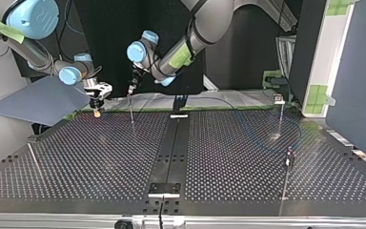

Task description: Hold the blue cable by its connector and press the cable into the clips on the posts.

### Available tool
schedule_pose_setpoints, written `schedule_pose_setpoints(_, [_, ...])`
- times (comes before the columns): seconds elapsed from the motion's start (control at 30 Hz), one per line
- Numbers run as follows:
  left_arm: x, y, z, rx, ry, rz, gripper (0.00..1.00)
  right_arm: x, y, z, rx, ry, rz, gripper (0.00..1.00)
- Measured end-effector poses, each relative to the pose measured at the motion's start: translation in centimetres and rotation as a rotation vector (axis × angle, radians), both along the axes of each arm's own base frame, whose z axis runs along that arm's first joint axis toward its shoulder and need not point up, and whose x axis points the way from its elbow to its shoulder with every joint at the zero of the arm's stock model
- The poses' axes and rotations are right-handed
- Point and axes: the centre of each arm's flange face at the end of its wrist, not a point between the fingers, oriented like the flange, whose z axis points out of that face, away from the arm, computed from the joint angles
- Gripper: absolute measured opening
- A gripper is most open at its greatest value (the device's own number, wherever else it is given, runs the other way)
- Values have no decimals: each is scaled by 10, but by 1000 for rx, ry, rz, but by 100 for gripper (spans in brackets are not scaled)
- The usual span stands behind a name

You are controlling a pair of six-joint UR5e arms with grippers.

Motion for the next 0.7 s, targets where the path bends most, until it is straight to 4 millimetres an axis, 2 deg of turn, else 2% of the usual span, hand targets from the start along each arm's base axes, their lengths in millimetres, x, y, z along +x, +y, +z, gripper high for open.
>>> schedule_pose_setpoints(0.7, [-4, 0, 0, -8, 12, 25, 100, 1, 1, 0, 3, 0, 1, 0])
